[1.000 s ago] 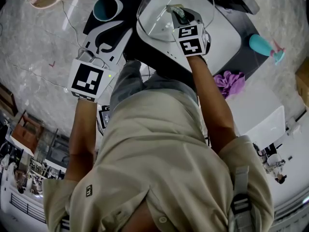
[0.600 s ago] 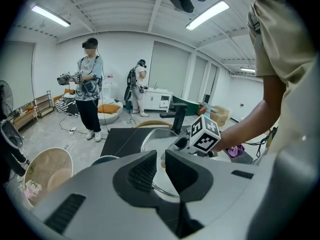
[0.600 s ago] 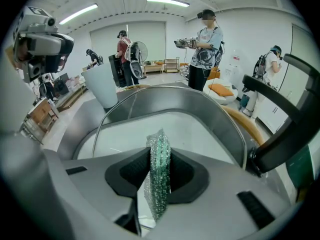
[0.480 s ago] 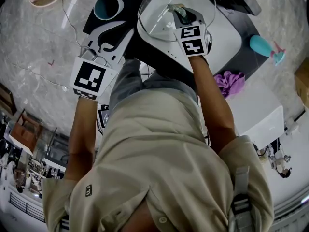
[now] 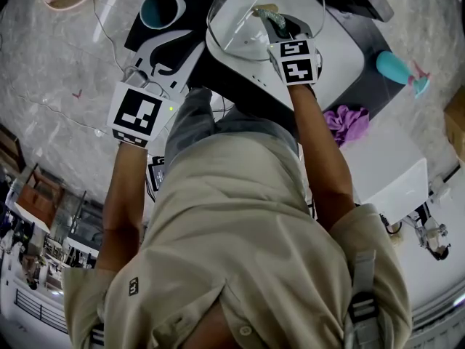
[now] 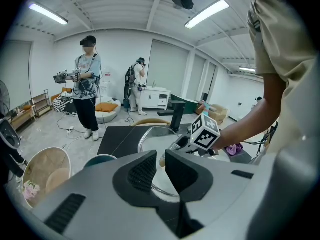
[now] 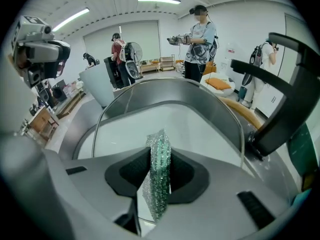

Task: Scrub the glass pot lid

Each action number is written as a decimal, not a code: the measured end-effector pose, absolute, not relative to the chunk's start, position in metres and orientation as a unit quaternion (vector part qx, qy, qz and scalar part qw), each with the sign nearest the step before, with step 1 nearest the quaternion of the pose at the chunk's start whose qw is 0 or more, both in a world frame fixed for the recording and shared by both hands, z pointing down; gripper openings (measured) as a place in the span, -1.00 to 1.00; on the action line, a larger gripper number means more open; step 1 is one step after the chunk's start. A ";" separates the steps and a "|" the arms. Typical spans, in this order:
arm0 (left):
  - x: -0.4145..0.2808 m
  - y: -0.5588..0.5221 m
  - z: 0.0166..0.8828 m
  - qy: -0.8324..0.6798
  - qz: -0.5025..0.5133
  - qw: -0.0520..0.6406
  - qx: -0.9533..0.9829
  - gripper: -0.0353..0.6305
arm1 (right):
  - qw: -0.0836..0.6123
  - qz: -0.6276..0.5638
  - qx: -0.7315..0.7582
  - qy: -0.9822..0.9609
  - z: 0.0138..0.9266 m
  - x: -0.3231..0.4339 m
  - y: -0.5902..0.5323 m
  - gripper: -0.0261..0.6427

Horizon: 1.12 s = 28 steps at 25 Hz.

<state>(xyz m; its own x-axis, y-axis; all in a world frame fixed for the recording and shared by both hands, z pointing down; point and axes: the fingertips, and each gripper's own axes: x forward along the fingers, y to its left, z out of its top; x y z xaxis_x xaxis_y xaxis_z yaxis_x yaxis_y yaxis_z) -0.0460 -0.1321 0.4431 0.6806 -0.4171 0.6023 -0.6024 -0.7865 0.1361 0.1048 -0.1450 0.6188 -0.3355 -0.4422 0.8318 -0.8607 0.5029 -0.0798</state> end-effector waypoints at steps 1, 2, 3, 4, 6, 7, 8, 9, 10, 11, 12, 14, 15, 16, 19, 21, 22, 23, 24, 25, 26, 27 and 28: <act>-0.046 -0.132 0.444 -0.282 0.283 0.163 0.902 -0.70 | 0.393 0.272 0.423 -0.770 0.621 0.109 -0.143 -0.64; -0.046 -0.131 0.444 -0.281 0.284 0.163 0.902 -0.69 | 0.393 0.276 0.425 -0.767 0.622 0.112 -0.141 -0.64; -0.046 -0.130 0.444 -0.281 0.285 0.162 0.902 -0.69 | 0.393 0.279 0.428 -0.764 0.623 0.117 -0.140 -0.63; -0.046 -0.130 0.445 -0.281 0.286 0.162 0.902 -0.70 | 0.395 0.281 0.432 -0.761 0.623 0.122 -0.139 -0.63; -0.048 -0.128 0.445 -0.281 0.287 0.162 0.901 -0.70 | 0.399 0.282 0.444 -0.751 0.624 0.136 -0.140 -0.64; -0.048 -0.128 0.445 -0.282 0.287 0.162 0.901 -0.69 | 0.400 0.283 0.451 -0.746 0.624 0.144 -0.141 -0.64; -0.049 -0.127 0.445 -0.282 0.288 0.162 0.901 -0.70 | 0.401 0.285 0.458 -0.740 0.624 0.152 -0.142 -0.64; -0.049 -0.126 0.445 -0.282 0.288 0.162 0.901 -0.70 | 0.401 0.287 0.464 -0.736 0.624 0.159 -0.144 -0.64; -0.049 -0.126 0.445 -0.282 0.288 0.162 0.901 -0.70 | 0.402 0.287 0.469 -0.732 0.622 0.165 -0.145 -0.64; -0.049 -0.125 0.446 -0.282 0.288 0.162 0.901 -0.70 | 0.403 0.285 0.474 -0.729 0.621 0.171 -0.147 -0.64; -0.050 -0.124 0.446 -0.282 0.289 0.163 0.900 -0.70 | 0.404 0.282 0.478 -0.727 0.621 0.177 -0.149 -0.64; -0.050 -0.123 0.448 -0.282 0.290 0.163 0.900 -0.70 | 0.404 0.277 0.485 -0.725 0.621 0.185 -0.153 -0.64; -0.050 -0.123 0.448 -0.282 0.291 0.163 0.900 -0.69 | 0.403 0.275 0.488 -0.724 0.620 0.188 -0.155 -0.64; -0.050 -0.122 0.449 -0.281 0.292 0.163 0.899 -0.70 | 0.403 0.275 0.490 -0.723 0.620 0.189 -0.156 -0.64; -0.049 -0.120 0.450 -0.281 0.295 0.161 0.899 -0.70 | 0.403 0.275 0.492 -0.721 0.619 0.191 -0.157 -0.64; -0.048 -0.119 0.450 -0.280 0.297 0.160 0.899 -0.70 | 0.402 0.274 0.493 -0.721 0.618 0.190 -0.157 -0.64; -0.047 -0.118 0.450 -0.280 0.297 0.159 0.899 -0.70 | 0.401 0.273 0.494 -0.722 0.618 0.190 -0.158 -0.64; -0.047 -0.118 0.450 -0.279 0.298 0.159 0.899 -0.70 | 0.400 0.273 0.494 -0.722 0.617 0.190 -0.158 -0.64; -0.046 -0.117 0.451 -0.279 0.299 0.158 0.899 -0.70 | 0.398 0.271 0.495 -0.723 0.616 0.190 -0.159 -0.64; -0.046 -0.116 0.451 -0.278 0.300 0.157 0.899 -0.70 | 0.397 0.270 0.496 -0.723 0.615 0.191 -0.160 -0.64; -0.045 -0.115 0.450 -0.278 0.301 0.156 0.899 -0.70 | 0.396 0.268 0.497 -0.724 0.614 0.191 -0.161 -0.64; -0.044 -0.114 0.450 -0.277 0.302 0.155 0.899 -0.70 | 0.395 0.267 0.498 -0.724 0.612 0.191 -0.162 -0.64; -0.044 -0.113 0.450 -0.277 0.302 0.154 0.899 -0.70 | 0.395 0.266 0.499 -0.724 0.611 0.191 -0.162 -0.64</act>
